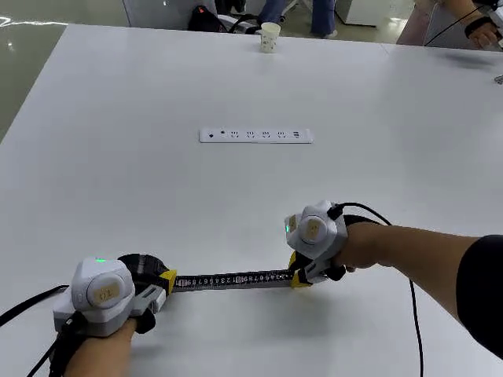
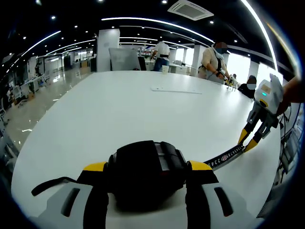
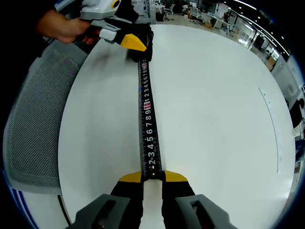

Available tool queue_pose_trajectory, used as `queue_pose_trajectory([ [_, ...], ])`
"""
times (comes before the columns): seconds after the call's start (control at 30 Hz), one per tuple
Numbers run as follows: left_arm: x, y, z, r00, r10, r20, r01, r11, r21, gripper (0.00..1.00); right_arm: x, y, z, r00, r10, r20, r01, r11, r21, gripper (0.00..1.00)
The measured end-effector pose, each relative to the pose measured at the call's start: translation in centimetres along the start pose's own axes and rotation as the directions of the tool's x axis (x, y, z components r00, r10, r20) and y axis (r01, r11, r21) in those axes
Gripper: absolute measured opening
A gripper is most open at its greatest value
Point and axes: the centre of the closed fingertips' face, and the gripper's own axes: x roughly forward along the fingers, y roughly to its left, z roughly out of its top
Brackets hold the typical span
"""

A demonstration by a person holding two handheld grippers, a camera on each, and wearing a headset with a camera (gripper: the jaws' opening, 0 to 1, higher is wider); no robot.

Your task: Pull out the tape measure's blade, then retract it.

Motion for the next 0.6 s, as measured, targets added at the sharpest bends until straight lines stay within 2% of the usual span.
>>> queue_pose_trajectory([
  [0.4, 0.04, -0.04, 0.00, 1.0000, -0.002, -0.004, 0.002, 1.000, 0.002, 0.61, 0.00, 0.10, 0.18, 0.9999, -0.004, -0.016, 0.003, 0.999, -0.032, 0.11],
  [0.6, 0.05, -0.02, 0.06, 1.0000, 0.000, -0.009, 0.000, 1.000, 0.007, 0.61, 0.03, 0.06, 0.18, 0.9998, -0.009, -0.018, 0.009, 1.000, -0.014, 0.10],
])
